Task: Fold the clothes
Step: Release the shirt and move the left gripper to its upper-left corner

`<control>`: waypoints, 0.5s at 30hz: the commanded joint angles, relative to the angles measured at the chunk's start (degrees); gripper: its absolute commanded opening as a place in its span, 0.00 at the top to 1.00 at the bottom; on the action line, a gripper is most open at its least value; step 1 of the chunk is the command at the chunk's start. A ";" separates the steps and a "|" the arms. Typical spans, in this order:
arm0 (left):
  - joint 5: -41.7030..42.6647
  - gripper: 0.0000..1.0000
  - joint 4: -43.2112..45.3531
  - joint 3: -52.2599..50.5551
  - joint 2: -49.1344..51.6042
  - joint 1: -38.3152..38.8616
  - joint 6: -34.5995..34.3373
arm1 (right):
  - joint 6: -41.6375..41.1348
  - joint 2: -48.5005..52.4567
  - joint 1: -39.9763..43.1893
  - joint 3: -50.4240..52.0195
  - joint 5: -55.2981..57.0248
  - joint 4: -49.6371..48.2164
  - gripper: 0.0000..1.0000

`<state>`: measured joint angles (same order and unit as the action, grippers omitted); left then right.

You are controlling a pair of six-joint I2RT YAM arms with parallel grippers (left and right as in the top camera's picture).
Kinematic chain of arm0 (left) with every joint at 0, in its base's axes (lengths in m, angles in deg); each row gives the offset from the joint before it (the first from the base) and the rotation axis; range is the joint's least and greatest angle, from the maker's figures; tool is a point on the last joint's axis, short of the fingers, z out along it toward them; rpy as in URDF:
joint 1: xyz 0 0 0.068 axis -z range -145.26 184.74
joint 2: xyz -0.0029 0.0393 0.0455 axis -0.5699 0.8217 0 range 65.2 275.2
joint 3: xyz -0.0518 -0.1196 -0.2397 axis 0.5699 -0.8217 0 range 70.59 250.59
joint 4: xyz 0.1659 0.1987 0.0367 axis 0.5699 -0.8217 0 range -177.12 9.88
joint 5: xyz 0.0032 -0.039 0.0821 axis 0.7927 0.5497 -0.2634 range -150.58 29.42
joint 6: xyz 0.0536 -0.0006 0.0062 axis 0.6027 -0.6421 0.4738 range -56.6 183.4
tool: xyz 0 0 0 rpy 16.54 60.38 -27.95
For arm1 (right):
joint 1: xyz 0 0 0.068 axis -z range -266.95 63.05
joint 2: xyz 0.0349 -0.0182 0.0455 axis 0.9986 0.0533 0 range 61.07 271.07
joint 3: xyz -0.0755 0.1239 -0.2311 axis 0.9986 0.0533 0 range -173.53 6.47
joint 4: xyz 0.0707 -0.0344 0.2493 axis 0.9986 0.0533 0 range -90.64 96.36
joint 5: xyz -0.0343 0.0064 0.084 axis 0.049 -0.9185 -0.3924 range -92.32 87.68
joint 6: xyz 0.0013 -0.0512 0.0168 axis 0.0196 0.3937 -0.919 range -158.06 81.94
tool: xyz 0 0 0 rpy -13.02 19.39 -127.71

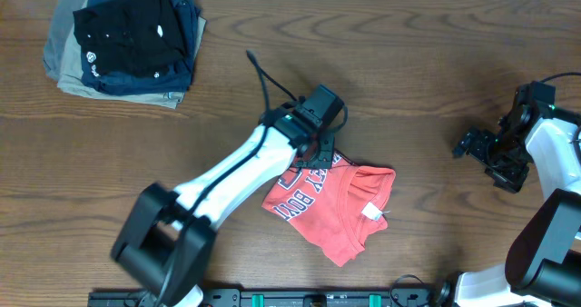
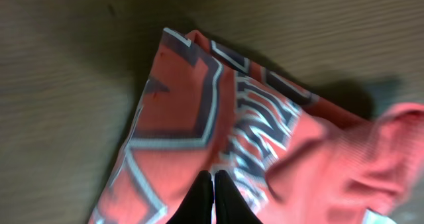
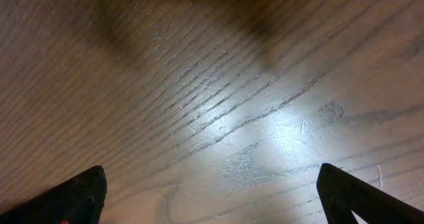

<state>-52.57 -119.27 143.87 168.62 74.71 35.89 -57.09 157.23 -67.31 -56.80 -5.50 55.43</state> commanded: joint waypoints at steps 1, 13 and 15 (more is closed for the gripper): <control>0.61 0.94 1.99 -0.15 4.26 -0.07 2.01 | 0.44 0.07 0.17 -0.81 -0.04 0.04 0.01; -10.49 0.93 7.10 -0.11 7.98 -3.89 3.10 | 0.44 0.07 0.17 -0.81 -0.04 0.04 0.01; -10.64 0.94 5.79 0.04 7.19 -5.62 3.04 | 0.44 0.07 0.17 -0.81 -0.04 0.04 0.01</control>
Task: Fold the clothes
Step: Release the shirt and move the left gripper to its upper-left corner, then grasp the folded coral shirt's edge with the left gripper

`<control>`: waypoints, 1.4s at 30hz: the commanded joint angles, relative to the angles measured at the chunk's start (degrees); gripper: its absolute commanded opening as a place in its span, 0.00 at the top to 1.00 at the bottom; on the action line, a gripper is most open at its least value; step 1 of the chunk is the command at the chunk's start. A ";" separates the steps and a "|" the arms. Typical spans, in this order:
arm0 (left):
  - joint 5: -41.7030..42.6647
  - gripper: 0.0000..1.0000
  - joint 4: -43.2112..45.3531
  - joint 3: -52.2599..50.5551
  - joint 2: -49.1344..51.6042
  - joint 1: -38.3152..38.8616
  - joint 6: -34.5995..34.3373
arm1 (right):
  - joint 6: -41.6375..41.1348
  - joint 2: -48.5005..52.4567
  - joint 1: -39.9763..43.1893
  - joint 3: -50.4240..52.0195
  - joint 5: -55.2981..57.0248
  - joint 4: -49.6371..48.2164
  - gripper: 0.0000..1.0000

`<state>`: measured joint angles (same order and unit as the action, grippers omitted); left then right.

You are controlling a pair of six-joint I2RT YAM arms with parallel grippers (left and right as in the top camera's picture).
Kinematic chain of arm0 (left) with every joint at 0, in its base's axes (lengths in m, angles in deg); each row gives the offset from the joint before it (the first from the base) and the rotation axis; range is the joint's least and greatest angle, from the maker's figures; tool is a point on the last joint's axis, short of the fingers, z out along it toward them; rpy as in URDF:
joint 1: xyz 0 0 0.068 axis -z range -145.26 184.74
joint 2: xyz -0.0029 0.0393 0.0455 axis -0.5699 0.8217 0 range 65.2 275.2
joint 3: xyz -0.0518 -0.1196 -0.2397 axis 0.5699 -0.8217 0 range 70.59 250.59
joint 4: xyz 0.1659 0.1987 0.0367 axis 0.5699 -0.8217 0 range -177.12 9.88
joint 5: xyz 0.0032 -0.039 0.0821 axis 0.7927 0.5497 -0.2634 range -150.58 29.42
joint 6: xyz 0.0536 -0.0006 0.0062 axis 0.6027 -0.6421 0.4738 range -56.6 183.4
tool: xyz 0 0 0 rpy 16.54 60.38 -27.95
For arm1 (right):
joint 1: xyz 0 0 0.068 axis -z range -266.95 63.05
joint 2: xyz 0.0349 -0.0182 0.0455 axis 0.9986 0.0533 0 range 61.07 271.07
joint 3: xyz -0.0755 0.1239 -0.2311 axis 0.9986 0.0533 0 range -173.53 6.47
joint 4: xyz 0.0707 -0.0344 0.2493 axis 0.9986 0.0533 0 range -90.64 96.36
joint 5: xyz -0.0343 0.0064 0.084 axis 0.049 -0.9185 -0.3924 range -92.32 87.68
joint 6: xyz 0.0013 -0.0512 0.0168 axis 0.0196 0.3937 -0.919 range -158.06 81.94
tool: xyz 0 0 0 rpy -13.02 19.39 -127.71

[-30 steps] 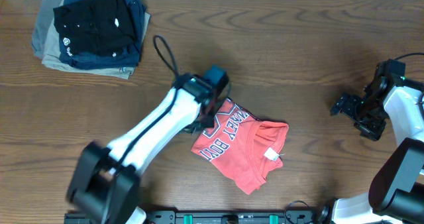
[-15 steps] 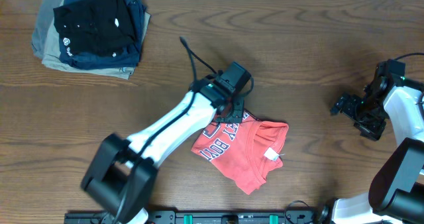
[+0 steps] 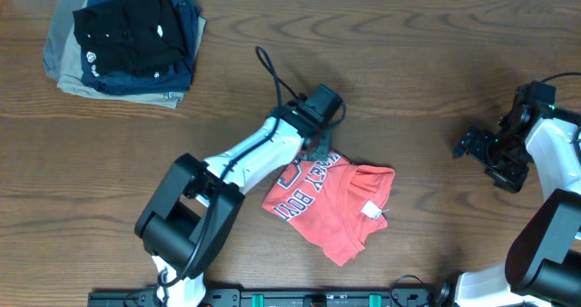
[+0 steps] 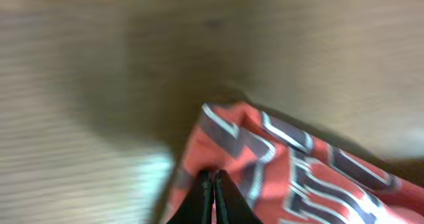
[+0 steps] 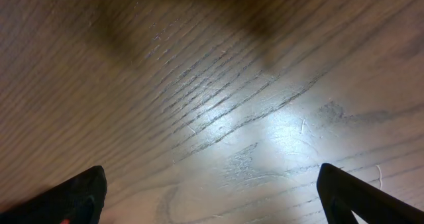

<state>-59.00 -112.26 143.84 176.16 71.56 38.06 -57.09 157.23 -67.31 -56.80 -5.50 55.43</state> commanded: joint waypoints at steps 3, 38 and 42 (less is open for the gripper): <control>-4.20 0.94 -4.42 0.66 -2.73 -4.57 -1.01 | 0.44 0.07 0.17 -0.81 -0.04 0.02 0.01; 10.86 0.94 -0.17 -0.31 -0.92 17.14 -4.76 | 0.44 0.07 0.17 -0.81 -0.04 0.02 0.01; 10.71 0.94 0.35 0.94 -6.12 18.80 -1.33 | 0.44 0.07 0.17 -0.81 -0.04 0.04 0.01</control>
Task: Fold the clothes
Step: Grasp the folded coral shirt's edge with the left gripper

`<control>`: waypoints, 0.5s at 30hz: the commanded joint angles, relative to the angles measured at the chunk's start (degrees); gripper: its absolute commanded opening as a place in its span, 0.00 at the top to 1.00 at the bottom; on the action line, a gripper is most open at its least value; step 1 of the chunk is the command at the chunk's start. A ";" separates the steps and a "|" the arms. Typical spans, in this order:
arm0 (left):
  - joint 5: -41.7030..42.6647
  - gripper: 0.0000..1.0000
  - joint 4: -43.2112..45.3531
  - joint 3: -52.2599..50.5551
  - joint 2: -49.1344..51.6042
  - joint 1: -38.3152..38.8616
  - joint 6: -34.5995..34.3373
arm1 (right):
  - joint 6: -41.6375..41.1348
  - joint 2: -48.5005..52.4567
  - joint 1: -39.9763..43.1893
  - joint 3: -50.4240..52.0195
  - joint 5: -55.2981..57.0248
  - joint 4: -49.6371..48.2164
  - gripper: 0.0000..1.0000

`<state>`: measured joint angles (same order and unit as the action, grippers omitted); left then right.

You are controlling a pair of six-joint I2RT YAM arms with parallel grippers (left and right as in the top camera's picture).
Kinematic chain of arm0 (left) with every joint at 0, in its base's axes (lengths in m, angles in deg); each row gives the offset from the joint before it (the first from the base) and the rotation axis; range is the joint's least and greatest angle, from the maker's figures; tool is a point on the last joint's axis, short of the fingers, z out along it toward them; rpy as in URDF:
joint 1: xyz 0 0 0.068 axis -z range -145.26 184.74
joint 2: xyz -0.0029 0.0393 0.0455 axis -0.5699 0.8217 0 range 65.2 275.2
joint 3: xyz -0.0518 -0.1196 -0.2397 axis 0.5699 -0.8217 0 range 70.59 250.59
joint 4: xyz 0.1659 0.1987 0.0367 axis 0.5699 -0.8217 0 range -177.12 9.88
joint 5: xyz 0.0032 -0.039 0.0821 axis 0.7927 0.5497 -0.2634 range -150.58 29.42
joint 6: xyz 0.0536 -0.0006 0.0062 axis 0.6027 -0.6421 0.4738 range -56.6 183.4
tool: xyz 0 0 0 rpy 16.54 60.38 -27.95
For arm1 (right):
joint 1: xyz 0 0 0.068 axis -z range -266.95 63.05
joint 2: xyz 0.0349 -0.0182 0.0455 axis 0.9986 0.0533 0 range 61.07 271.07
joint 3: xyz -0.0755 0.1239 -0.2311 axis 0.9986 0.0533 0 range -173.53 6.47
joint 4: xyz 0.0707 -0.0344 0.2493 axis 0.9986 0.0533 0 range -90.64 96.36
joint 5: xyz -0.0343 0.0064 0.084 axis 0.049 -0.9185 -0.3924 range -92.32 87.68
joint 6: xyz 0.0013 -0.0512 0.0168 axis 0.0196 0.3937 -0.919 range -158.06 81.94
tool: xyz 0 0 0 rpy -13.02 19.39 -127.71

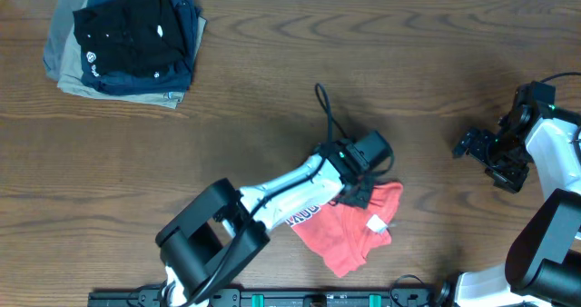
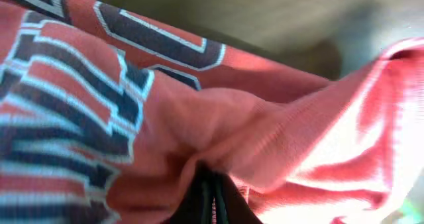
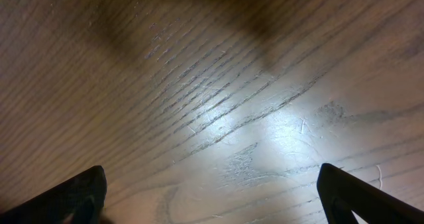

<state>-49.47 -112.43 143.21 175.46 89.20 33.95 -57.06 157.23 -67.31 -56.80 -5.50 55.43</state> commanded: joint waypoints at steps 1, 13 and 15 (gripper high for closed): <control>0.66 0.94 0.76 1.62 -6.84 1.25 2.84 | 0.42 0.07 0.17 -0.81 -0.04 0.02 0.01; -0.37 0.25 -4.00 1.64 -25.20 -4.17 9.57 | 0.42 0.07 0.17 -0.81 -0.04 0.04 0.01; -1.64 0.03 -6.80 1.62 -27.28 -7.63 11.32 | 0.42 0.07 0.17 -0.81 -0.04 0.04 0.01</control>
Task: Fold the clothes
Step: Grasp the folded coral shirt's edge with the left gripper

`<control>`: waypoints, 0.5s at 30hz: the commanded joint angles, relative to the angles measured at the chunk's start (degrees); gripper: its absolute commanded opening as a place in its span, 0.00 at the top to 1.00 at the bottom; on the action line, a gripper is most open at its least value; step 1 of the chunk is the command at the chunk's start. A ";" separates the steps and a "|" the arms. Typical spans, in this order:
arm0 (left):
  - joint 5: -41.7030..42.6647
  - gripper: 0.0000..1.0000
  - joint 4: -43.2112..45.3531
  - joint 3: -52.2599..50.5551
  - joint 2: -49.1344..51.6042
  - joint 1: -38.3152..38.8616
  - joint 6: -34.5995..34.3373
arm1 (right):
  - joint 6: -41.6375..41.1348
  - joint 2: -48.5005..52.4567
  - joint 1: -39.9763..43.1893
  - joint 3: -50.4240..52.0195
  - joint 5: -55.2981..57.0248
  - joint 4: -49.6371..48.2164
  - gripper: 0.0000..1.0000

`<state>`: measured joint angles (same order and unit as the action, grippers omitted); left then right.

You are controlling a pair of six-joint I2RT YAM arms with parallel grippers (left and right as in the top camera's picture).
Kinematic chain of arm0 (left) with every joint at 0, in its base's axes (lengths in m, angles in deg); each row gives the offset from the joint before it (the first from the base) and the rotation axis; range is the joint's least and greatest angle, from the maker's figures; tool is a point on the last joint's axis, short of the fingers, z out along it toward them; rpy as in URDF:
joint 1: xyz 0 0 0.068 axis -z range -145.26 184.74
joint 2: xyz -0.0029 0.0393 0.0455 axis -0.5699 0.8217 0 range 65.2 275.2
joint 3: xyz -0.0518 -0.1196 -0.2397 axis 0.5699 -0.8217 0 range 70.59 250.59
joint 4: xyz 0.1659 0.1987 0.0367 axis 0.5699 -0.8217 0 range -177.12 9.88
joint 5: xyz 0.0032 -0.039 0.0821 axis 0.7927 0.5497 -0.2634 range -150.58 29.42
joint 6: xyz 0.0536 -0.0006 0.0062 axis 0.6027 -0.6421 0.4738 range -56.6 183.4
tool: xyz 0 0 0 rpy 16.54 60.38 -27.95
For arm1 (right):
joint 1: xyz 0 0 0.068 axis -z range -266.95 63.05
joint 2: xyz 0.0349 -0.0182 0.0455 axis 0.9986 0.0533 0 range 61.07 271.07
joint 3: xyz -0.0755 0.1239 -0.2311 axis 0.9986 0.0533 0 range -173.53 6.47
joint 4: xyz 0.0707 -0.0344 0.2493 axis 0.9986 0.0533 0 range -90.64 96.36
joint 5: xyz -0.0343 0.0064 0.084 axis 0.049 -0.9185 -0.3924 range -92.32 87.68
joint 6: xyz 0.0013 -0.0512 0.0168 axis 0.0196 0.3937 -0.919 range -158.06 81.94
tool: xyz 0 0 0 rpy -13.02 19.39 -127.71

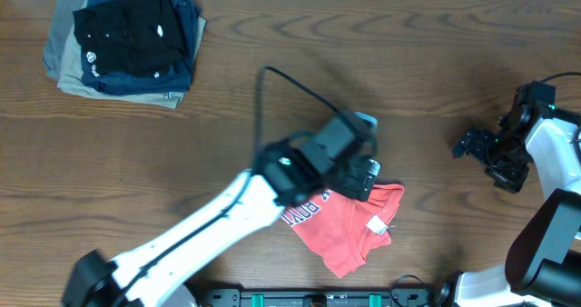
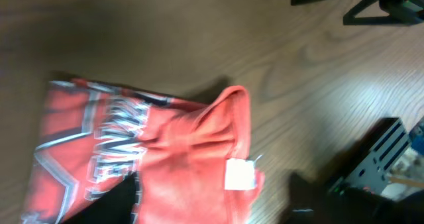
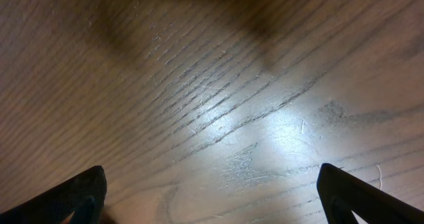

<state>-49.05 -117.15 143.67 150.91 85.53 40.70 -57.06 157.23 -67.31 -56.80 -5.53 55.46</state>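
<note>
A red shirt (image 1: 349, 223) with dark lettering lies folded into a compact bundle at the table's front centre, with its white tag (image 1: 373, 223) facing up. From the left wrist, the red shirt (image 2: 165, 144) and its tag (image 2: 239, 174) lie below the camera. My left gripper (image 1: 361, 175) hovers over the shirt's back edge. It is open (image 2: 212, 207), with dark fingers (image 2: 122, 199) spread wide and nothing between them. My right gripper (image 1: 486, 154) rests at the far right, open (image 3: 212, 197) over bare wood.
A stack of folded dark and tan clothes (image 1: 123, 39) sits at the back left corner. The brown wooden table (image 1: 436, 71) shows around the shirt. Arm bases stand along the front edge.
My left gripper, which was shut on a fold of the red shirt, is now open and higher above it. The shirt lies where it was. The right arm is unchanged.
My left gripper was shut on the shirt's back-left edge while the shirt lay spread wider. It then held that edge further right, over the shirt's right side, leaving a narrower bundle. Now the gripper is open above the folded shirt.
</note>
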 commanded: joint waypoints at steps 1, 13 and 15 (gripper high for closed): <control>-2.36 0.01 -3.48 1.16 -3.34 -5.95 5.14 | 0.42 0.07 0.17 -0.81 -0.02 0.00 0.01; 21.70 0.02 -13.46 -0.57 3.89 -32.39 28.41 | 0.42 0.07 0.17 -0.81 -0.02 0.02 0.01; 27.45 0.02 -13.51 -0.57 7.21 -34.25 32.44 | 0.42 0.07 0.17 -0.81 -0.02 0.02 0.01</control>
<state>-32.88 -130.27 143.80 154.24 53.26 63.94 -57.09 157.23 -67.31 -56.80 -5.50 55.46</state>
